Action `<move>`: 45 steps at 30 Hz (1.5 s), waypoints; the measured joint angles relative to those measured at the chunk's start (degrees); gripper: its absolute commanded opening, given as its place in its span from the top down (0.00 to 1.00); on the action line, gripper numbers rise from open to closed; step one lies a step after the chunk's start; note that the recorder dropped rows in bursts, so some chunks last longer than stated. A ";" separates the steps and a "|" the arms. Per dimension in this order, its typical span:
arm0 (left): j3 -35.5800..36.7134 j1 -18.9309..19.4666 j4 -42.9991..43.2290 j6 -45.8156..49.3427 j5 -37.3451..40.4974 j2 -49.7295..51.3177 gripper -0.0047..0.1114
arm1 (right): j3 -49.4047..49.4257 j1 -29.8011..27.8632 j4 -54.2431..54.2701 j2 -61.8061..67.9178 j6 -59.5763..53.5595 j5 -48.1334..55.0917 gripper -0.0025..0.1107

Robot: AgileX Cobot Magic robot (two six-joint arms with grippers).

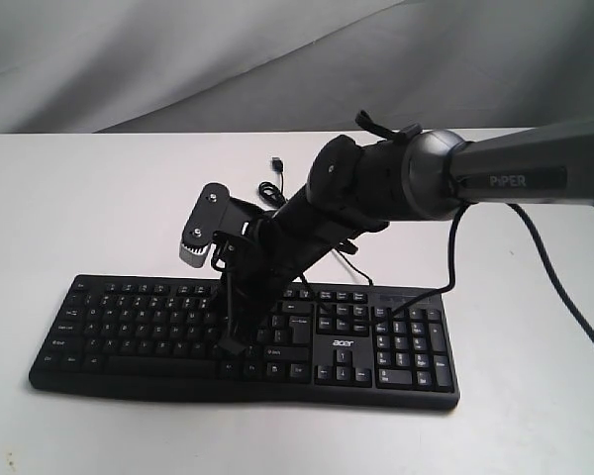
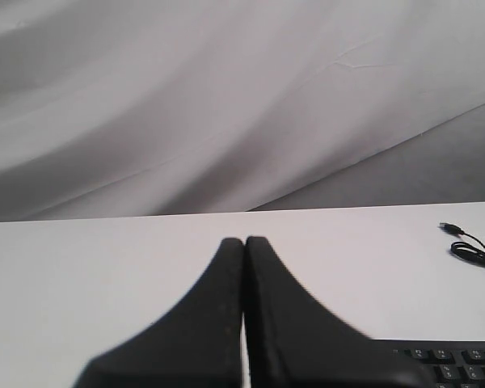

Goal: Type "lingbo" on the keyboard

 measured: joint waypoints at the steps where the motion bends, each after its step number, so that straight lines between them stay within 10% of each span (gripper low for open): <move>1: 0.00 0.00 0.00 0.00 0.00 0.00 0.96 | 0.00 0.00 -0.13 0.00 0.00 0.13 0.98; 45: 0.00 0.00 0.00 0.00 0.00 0.00 0.96 | 0.00 0.00 -1.70 1.30 -0.15 -1.85 0.98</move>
